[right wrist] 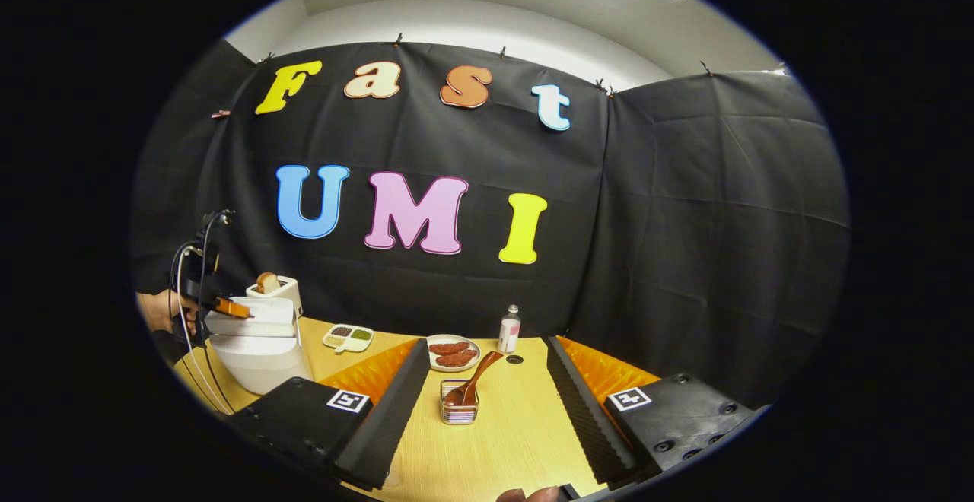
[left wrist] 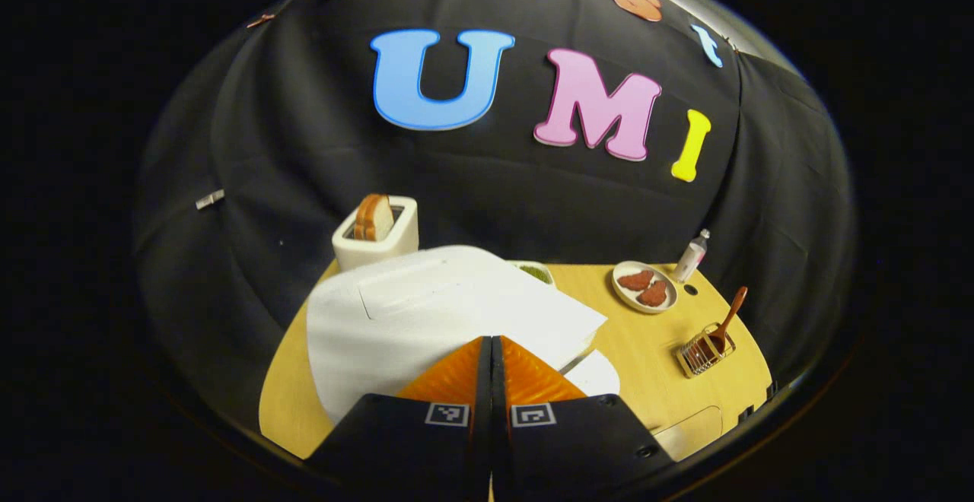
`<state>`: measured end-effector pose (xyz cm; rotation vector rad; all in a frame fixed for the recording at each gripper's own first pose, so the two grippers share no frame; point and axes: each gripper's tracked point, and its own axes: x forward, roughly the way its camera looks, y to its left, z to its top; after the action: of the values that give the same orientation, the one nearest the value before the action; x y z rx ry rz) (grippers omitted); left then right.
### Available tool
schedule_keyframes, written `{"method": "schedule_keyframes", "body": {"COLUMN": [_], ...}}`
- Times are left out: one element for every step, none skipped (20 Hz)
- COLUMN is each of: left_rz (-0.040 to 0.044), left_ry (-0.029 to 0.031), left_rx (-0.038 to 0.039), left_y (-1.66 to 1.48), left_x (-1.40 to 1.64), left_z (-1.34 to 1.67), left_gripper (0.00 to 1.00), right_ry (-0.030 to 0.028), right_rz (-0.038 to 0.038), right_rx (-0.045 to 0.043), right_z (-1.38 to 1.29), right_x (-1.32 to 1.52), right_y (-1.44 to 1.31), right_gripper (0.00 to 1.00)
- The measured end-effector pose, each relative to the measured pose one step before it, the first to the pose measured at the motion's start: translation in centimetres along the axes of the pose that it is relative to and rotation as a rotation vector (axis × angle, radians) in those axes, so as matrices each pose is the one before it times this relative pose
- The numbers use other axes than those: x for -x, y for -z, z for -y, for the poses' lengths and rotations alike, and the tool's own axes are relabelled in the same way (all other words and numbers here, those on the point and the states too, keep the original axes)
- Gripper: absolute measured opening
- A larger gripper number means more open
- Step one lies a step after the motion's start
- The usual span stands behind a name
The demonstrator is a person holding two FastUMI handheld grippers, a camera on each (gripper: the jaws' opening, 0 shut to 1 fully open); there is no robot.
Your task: Close the left gripper, press the button to open the rice cooker; take a wooden spoon from the chopstick holder with the right hand, scoop a spoonful of rice and pour it into the rice cooker, then put the wooden spoon back into the chopstick holder.
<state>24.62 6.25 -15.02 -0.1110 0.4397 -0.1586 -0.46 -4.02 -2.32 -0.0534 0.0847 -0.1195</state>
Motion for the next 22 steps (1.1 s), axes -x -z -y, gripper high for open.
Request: {"method": "schedule_keyframes", "body": {"left_rz": [0.04811,0.04415,0.04069,0.03398,0.03046,0.02682,0.02385,0.01931,0.01938,0.02142,0.02258,0.01649,0.01098,0.00454,0.00595,0.00468,0.0063,0.00677,0.00294,-0.00189,0.00032,0.00399], "left_ry": [-0.01873,-0.01847,-0.01889,-0.0199,-0.02061,-0.01897,-0.00763,-0.00728,0.01216,0.01286,0.00205,-0.01176,-0.00528,-0.00659,-0.00831,-0.0108,-0.01017,-0.00515,0.00092,-0.00291,-0.01112,-0.01156], "left_rx": [-0.02052,-0.02062,-0.01762,-0.01192,-0.00672,0.0003,0.00794,0.01,0.01629,0.01262,0.00384,0.00192,0.00546,0.00774,0.01353,0.02012,0.02506,0.0254,0.02036,0.01435,0.00779,-0.00012], "left_y": [-1.461,-1.484,-1.18,-0.964,-0.826,-0.73,-0.702,-0.493,-0.625,-0.784,-0.542,-0.576,-0.128,-0.254,-0.209,-0.118,0.09,-0.082,-0.006,0.358,0.329,0.387], "left_x": [0.529,0.289,0.211,0.222,0.21,0.11,0.257,0.046,0.532,0.392,0.513,0.648,0.416,1.053,0.955,0.947,1.027,1.006,1.201,1.129,1.189,0.964], "left_z": [-0.323,-0.392,-0.424,-0.443,-0.455,-0.47,-0.182,-0.142,0.168,0.299,0.026,-0.052,0.132,0.316,0.286,0.186,0.271,0.362,0.325,0.284,0.111,0.002], "left_gripper": [0.06,0.06,0.06,0.07,0.07,0.08,0.08,0.1,0.12,0.34,0.55,0.77,0.89,0.98,0.98,0.98,0.98,0.98,0.93,0.95,0.95,0.95], "right_ry": [0.00005,0.00007,-0.00232,-0.00431,-0.00779,-0.00279,-0.00414,-0.00431,-0.00745,-0.00781,-0.00471,-0.00506,-0.00555,-0.01377,-0.01264,-0.00729,-0.01205,-0.01817,-0.02334,-0.02297,-0.01836,-0.01501], "right_rz": [-0.00037,-0.0005,0.00047,0.00045,-0.00501,-0.00803,-0.00469,-0.00148,-0.00229,-0.00249,-0.00617,-0.0075,-0.00633,-0.0075,-0.00929,-0.01426,-0.01115,-0.01079,-0.01117,-0.01348,-0.01949,-0.02216], "right_rx": [-0.00224,-0.00162,-0.00542,-0.01141,-0.00915,-0.00589,-0.00505,-0.00663,-0.01137,-0.01494,-0.01077,-0.0086,-0.00819,-0.01481,-0.01047,0.0003,0.00186,0.00023,-0.00572,-0.01604,-0.01657,-0.01648], "right_z": [-0.045,-0.009,-0.057,-0.108,-0.223,-0.092,0.04,-0.057,-0.17,-0.12,0.114,0.159,0.294,0.142,0.175,0.468,0.478,0.218,0.087,0.15,0.275,0.322], "right_x": [0.119,0.056,0.088,0.08,0.018,-0.044,-0.001,-0.055,0.0,-0.155,-0.316,-0.466,-0.681,-0.875,-1.073,-1.217,-1.266,-1.333,-1.471,-1.505,-1.531,-1.633], "right_y": [0.045,0.062,0.056,0.068,0.223,0.281,0.118,0.09,0.048,0.094,0.33,0.372,0.339,0.409,0.564,0.643,0.684,0.581,0.69,0.758,1.003,1.079], "right_gripper": [0.98,0.98,0.98,0.98,0.98,0.98,0.98,0.98,0.98,0.98,0.98,0.98,0.98,0.98,0.98,0.98,0.98,0.98,0.98,0.98,0.98,0.98]}}
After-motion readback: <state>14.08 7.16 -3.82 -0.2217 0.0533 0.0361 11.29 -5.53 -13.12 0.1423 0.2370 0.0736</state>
